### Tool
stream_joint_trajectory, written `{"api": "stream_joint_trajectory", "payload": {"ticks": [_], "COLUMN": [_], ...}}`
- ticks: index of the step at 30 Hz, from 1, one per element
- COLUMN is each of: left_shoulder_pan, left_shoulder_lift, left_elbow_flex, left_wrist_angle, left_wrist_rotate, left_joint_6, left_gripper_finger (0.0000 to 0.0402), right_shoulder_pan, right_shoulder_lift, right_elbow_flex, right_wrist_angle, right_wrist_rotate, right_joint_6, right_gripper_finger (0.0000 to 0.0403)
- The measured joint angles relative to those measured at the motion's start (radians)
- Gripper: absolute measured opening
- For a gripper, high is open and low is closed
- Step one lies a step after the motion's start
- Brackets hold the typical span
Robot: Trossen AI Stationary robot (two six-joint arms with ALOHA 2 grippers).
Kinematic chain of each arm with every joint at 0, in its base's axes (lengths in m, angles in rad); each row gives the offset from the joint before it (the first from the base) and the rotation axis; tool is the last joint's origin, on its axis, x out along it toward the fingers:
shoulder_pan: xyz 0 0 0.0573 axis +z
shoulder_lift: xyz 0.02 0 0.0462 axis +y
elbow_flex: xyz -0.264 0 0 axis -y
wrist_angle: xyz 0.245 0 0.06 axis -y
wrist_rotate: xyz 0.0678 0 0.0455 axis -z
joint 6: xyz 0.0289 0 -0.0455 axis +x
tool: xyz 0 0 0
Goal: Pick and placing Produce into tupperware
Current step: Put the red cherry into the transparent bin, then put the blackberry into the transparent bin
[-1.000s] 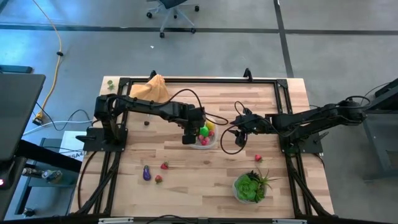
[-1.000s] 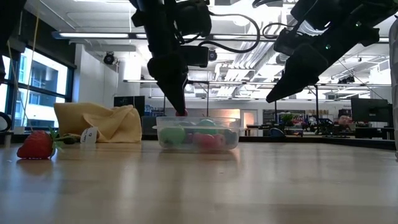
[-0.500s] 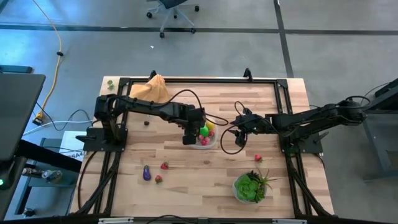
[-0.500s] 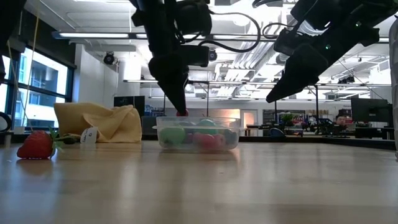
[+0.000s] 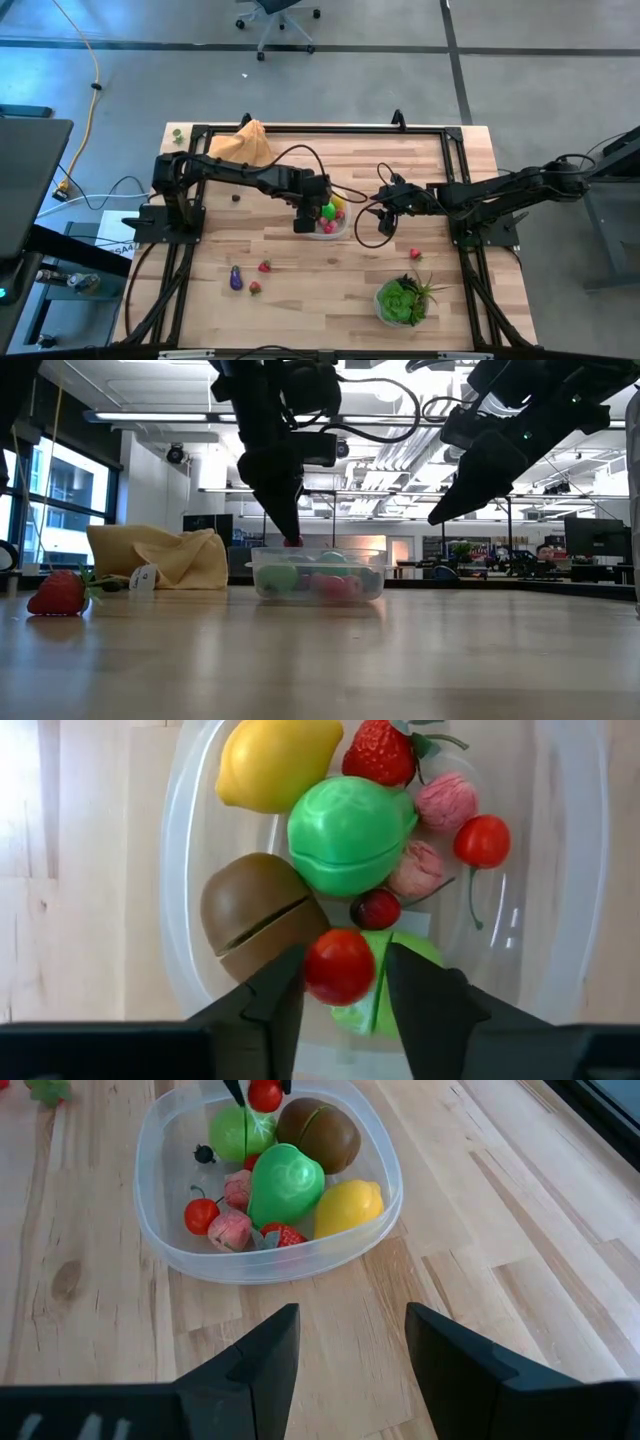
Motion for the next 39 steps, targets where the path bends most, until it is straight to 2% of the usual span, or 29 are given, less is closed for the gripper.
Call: {"api": "stream_joint_trajectory", "payload": {"ticks": [5,9,25,31,39], "left_shoulder_pan": [0.001,0.0,-0.005,-0.005,-0.013], "left_shoulder_lift": [0.03,0.033,-0.024,-0.119,-0.216], "left_elbow_flex": [0.001,-0.001,0.003,0.003,-0.002], "left_wrist_angle": [-0.007,-0.011,-0.054,-0.182,-0.395], "left_wrist_rotate": [0.002,0.017,0.016,-0.024,-0.103], "left_joint_6": [0.001,0.027,0.014,-0.012,-0.131], "left_gripper_finger": [0.0168,0.0181,0.0156,0.0156,0.0156], "right_shoulder_pan": [0.0,0.0,0.0,0.0,0.0], "right_shoulder_lift": [0.0,0.0,0.0,0.0,0.0], "right_elbow_flex": [0.0,0.0,0.0,0.0,0.0], "right_wrist_angle": [-0.001,-0.003,0.0,-0.004,-0.005], "right_wrist_rotate": [0.0,0.0,0.0,0.0,0.0], "right_joint_6": [0.0,0.0,0.0,0.0,0.0], "right_gripper_finger": [0.0176,0.0176,0.0176,0.0176,0.0176]}}
